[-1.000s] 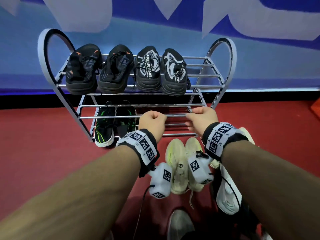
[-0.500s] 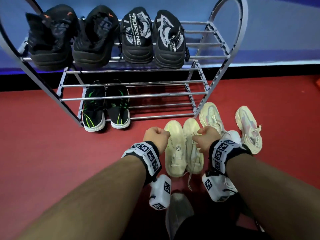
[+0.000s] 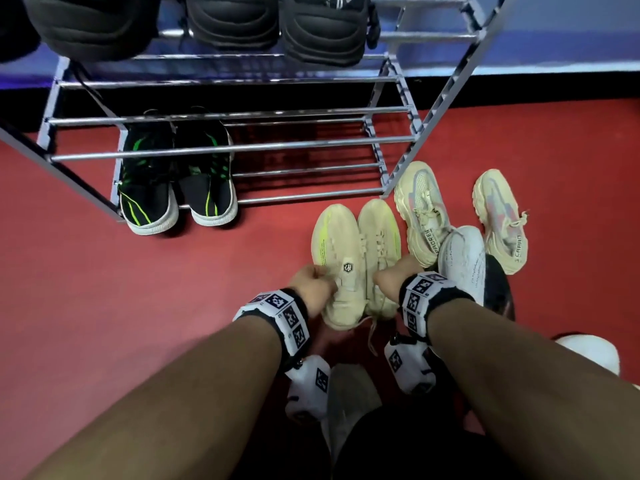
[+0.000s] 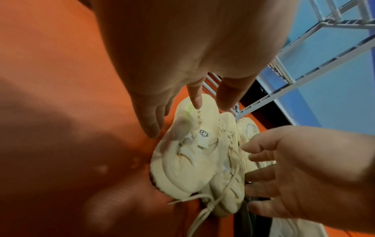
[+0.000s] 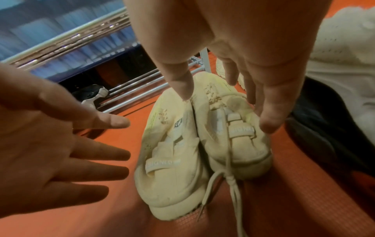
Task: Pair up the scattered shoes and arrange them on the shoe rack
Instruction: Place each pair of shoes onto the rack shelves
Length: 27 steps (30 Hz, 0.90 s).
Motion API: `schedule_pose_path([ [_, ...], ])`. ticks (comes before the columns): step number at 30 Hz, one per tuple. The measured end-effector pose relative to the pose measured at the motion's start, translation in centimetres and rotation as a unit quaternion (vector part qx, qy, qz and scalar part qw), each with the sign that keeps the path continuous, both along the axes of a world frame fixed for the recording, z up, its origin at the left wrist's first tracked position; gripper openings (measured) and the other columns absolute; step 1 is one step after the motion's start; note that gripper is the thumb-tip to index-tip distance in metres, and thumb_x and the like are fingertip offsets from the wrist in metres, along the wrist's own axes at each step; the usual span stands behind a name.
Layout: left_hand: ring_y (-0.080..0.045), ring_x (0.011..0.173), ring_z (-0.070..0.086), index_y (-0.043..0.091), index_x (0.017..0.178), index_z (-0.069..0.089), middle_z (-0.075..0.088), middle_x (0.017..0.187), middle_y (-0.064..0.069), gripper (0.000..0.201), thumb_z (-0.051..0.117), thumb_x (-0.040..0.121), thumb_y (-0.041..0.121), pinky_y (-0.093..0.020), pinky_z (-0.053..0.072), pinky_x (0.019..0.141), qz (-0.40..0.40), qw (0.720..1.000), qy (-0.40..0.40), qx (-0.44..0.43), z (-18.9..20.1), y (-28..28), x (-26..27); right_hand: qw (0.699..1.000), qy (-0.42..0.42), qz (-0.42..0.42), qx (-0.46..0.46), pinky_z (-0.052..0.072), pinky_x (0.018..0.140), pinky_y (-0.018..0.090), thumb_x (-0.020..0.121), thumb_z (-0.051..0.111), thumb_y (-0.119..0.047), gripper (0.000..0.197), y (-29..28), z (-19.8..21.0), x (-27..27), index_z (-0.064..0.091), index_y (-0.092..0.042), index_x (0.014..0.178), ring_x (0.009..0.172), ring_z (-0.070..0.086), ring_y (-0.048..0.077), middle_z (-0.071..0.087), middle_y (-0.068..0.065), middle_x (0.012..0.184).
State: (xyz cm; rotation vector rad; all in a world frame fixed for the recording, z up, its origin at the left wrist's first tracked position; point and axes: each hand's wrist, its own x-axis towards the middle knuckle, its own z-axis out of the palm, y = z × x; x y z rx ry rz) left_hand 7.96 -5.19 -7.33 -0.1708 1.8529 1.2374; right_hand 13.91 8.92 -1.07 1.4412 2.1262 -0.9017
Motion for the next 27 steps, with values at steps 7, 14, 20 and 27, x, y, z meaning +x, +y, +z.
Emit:
schedule_pose_path([
  [7, -0.026, 0.097, 0.058, 0.007, 0.118, 0.059, 0.061, 0.102, -0.011, 0.038, 0.051, 0.085, -0.011, -0.032, 0.049, 0.087, -0.037, 0.998, -0.045, 0.039, -0.4, 0.5, 0.7, 0.999, -0.003, -0.034, -0.028, 0.037, 0.063, 0.028, 0.086, 0.066, -0.018, 0.069, 0.6, -1.6, 0.0, 0.032, -0.002, 0.144, 0.086, 0.051, 0.023, 0.057, 0.014, 0.122],
  [14, -0.028, 0.096, 0.065, 0.015, 0.106, 0.055, 0.067, 0.113, -0.016, 0.033, 0.07, 0.079, 0.003, -0.038, 0.053, 0.087, 0.01, 0.997, -0.059, 0.038, -1.0, -0.3, 0.5, 0.997, 0.001, -0.05, -0.055, 0.051, 0.071, 0.032, 0.082, 0.07, -0.027, 0.04, 1.9, -2.8, 0.8, 0.054, -0.003, 0.11, 0.061, 0.051, 0.017, 0.052, 0.004, 0.073],
  [20, -0.019, 0.102, 0.06, 0.016, 0.143, 0.034, 0.059, 0.13, -0.005, 0.079, 0.08, 0.079, 0.014, -0.031, 0.049, 0.08, 0.016, 0.999, -0.044, 0.008, 0.1, -1.7, 1.0, 0.998, -0.004, -0.041, -0.052, 0.047, 0.071, 0.032, 0.077, 0.077, -0.024, 0.059, 1.5, -3.0, 0.7, 0.045, -0.006, 0.124, 0.072, 0.055, 0.023, 0.057, 0.006, 0.091],
  [27, -0.018, 0.089, 0.067, 0.006, 0.117, 0.059, 0.07, 0.103, -0.002, 0.045, 0.073, 0.084, 0.033, -0.031, 0.055, 0.085, -0.02, 0.999, 0.014, -0.034, 0.3, -1.5, 0.5, 0.998, 0.021, -0.006, -0.063, 0.049, 0.08, 0.034, 0.07, 0.082, -0.029, 0.075, 0.0, -3.1, 0.6, 0.036, -0.014, 0.127, 0.093, 0.061, 0.027, 0.06, 0.007, 0.107],
])
